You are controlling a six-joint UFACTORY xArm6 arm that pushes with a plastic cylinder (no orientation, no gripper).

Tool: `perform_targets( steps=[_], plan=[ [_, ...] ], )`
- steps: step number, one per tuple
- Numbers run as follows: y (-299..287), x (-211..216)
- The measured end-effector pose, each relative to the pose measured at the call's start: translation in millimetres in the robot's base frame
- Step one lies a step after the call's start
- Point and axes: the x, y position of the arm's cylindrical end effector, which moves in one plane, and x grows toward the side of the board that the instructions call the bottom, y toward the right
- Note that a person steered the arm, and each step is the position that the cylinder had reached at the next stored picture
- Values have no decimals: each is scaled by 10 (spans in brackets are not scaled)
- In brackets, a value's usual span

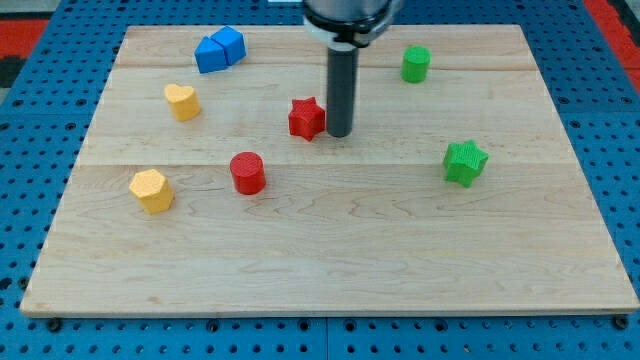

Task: Drag the arm to the bottom right of the red circle

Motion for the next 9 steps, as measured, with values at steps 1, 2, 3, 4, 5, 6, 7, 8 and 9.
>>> perform_targets(
  steps=[1,2,3,4,5,6,7,8,9],
  plan=[
    [-388,-158],
    [-388,-155],
    [-388,52],
    [-291,370],
    [-206,659],
    [-121,961],
    [-28,1203],
    [-74,1203],
    [-75,1203]
  ],
)
